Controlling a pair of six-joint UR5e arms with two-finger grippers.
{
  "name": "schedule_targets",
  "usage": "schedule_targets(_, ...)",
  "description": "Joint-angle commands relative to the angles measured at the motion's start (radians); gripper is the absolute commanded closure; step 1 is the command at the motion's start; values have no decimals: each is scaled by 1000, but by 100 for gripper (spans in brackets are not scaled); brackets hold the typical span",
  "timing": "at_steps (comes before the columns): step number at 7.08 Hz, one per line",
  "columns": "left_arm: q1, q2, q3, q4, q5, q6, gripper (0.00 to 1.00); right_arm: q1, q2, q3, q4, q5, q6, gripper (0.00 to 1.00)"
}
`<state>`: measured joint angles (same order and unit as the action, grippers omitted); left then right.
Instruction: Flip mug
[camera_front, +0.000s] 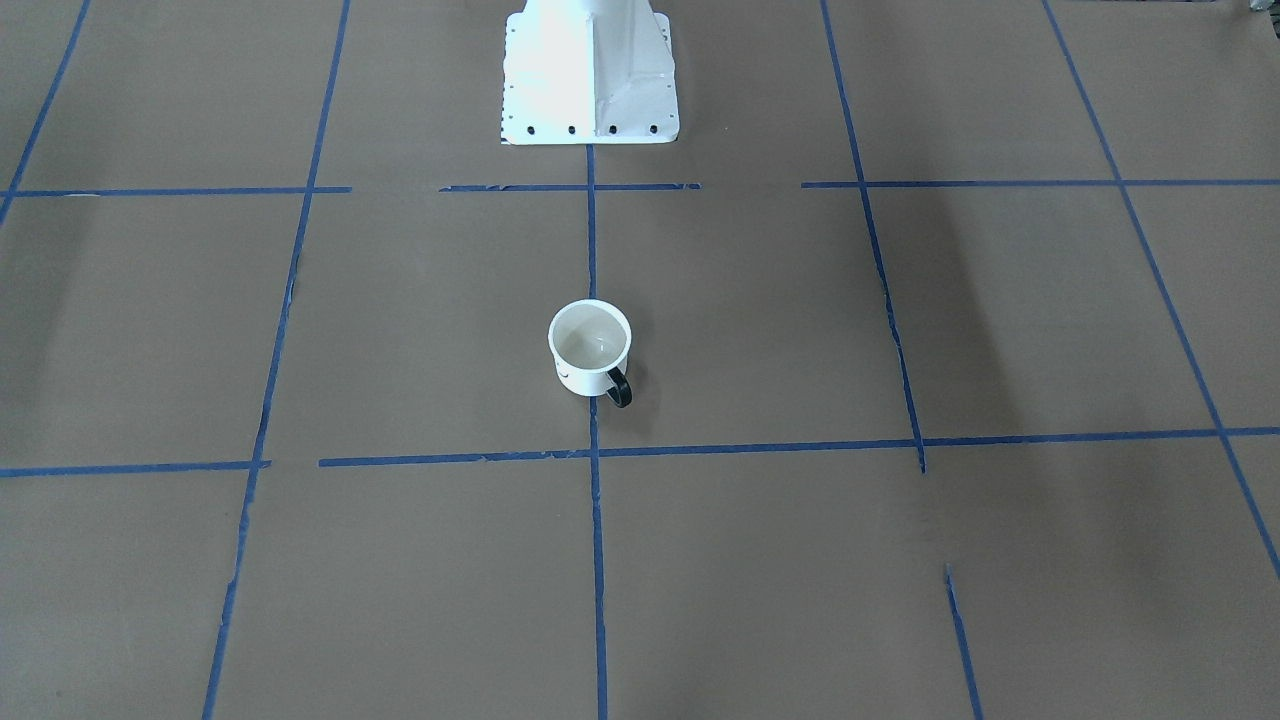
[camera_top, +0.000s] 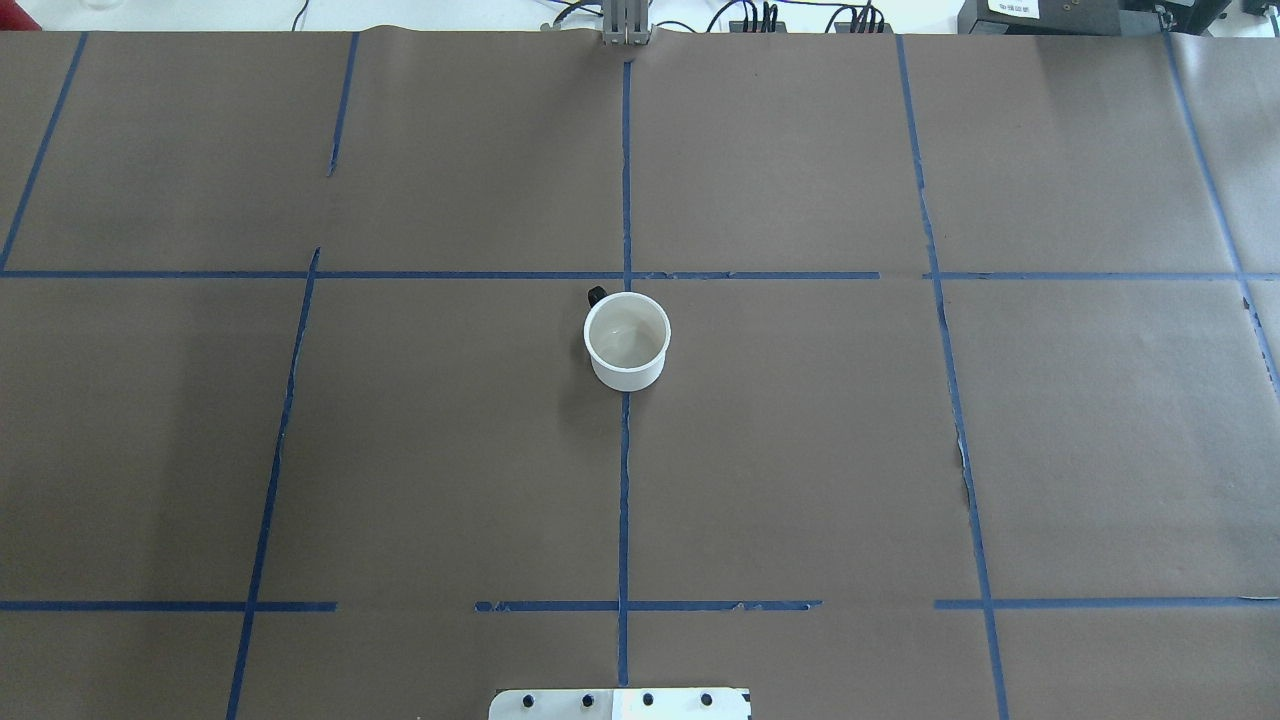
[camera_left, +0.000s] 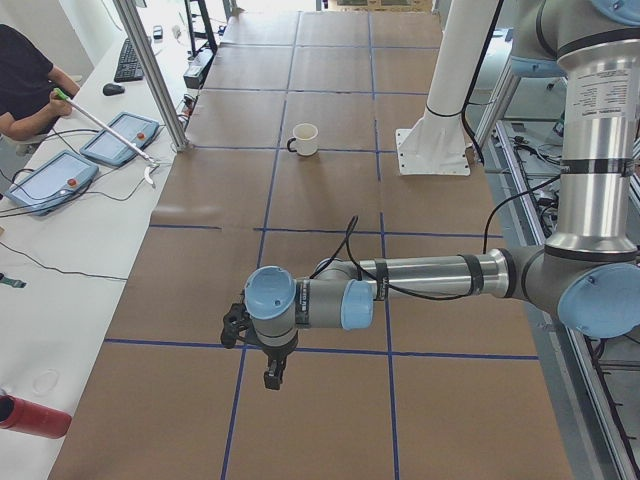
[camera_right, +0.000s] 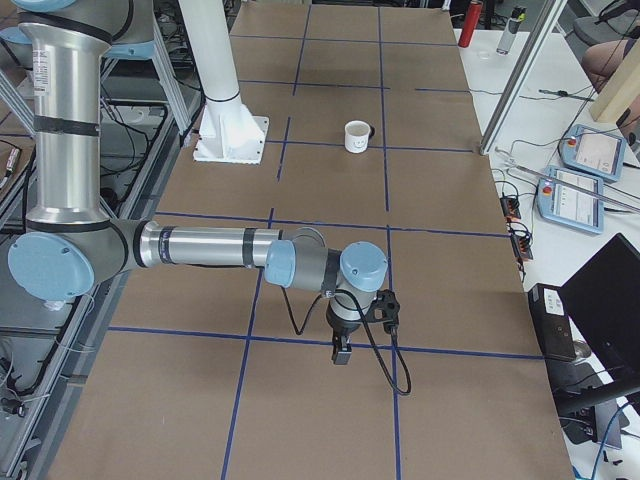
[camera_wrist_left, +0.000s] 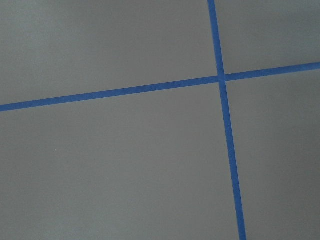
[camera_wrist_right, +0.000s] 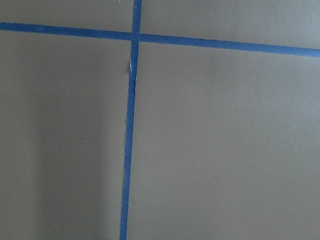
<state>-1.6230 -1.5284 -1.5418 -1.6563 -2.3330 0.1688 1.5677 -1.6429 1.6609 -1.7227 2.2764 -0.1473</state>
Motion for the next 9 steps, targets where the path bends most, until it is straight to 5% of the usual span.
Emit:
schedule_targets(1, 0, -12, -6, 4, -3, 2, 0, 0, 0, 0, 0, 0, 0, 0)
schedule_targets(3, 5, -16, -61, 10, -75, -3, 0, 0, 0, 0, 0, 0, 0, 0)
schedule_targets(9, 84, -22, -138, 9, -68, -143, 0, 0, 0, 0, 0, 0, 0, 0)
